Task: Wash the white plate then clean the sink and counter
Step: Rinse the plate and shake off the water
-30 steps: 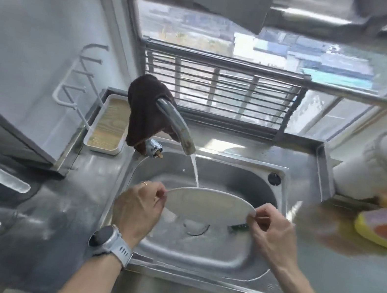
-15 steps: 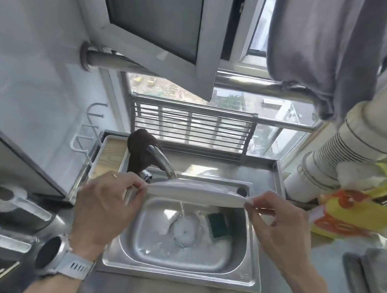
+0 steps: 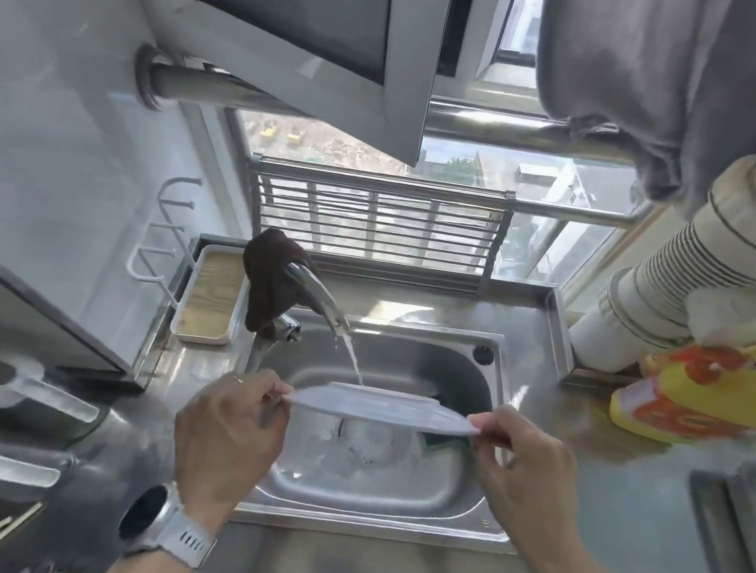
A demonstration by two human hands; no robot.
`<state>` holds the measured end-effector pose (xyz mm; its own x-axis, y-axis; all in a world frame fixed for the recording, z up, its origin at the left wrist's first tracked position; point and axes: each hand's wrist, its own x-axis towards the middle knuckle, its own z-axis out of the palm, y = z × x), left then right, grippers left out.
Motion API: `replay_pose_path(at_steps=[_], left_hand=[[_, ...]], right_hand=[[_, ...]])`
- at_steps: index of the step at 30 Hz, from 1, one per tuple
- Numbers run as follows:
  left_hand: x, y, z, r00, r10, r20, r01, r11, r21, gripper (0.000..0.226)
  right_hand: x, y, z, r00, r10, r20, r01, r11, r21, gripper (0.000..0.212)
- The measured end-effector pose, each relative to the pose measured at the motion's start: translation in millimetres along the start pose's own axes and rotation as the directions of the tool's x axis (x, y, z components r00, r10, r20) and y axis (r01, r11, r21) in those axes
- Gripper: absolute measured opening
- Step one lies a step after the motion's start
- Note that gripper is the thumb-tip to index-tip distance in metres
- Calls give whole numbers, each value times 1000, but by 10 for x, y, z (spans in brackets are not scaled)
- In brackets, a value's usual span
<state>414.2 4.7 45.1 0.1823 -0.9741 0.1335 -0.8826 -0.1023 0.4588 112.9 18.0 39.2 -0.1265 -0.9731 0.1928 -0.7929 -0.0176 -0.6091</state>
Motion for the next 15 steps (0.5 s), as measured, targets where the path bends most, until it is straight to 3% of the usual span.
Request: replay_pose_path(at_steps=[4, 10, 13, 15], left_hand=[[-43, -39, 331, 980, 16, 199, -44, 990, 134, 15], [-28, -28, 351, 995, 43, 95, -48, 997, 58, 11], [-5, -44, 491, 980, 15, 200, -39, 992, 117, 15], [24, -34, 559, 972, -25, 235, 12, 998, 55, 16]], right_hand=[[-59, 317, 384, 983, 99, 156, -98, 995, -17, 20], [44, 325, 317, 993, 98, 65, -101, 994, 45, 14], [79, 396, 426, 975, 164, 150, -165, 986, -10, 18], [91, 442, 466, 970, 204, 136, -209, 978, 26, 24]])
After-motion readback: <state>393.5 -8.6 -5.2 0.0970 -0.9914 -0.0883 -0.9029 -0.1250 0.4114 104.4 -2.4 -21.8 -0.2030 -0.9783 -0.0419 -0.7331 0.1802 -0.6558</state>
